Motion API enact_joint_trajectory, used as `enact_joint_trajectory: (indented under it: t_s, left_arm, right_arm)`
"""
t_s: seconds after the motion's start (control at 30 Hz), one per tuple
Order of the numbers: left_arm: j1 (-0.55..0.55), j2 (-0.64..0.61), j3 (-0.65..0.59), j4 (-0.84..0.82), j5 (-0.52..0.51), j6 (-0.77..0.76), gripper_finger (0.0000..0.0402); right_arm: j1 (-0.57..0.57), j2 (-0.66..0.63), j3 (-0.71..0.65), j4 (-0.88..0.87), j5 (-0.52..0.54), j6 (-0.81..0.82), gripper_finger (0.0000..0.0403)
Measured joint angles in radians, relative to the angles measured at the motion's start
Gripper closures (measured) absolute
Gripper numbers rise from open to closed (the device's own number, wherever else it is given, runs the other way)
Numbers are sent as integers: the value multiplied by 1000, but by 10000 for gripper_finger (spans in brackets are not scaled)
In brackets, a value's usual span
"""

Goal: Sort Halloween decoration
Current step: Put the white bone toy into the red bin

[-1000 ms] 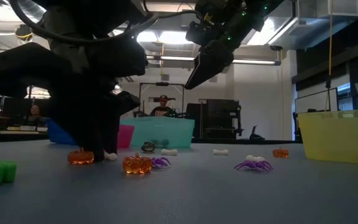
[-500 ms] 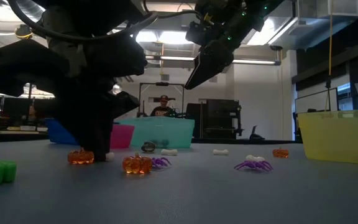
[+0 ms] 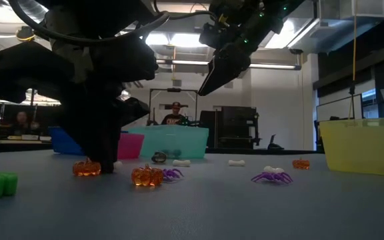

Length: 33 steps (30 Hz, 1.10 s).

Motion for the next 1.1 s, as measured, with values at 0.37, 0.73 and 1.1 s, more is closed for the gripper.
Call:
enact_joint_trajectory:
  t_s: [0.37,0.73,1.1]
  left_arm:
    - [2,5,46,-13,-11,8,396]
    - [13,-56,49,-23,-15,7,396]
    - [128,-332,51,-306,-153,8,396]
  right_arm:
    - [0,0,0,0,0,0,139]
    - [0,0,0,0,0,0,139]
    - [0,0,0,1,0,0,139]
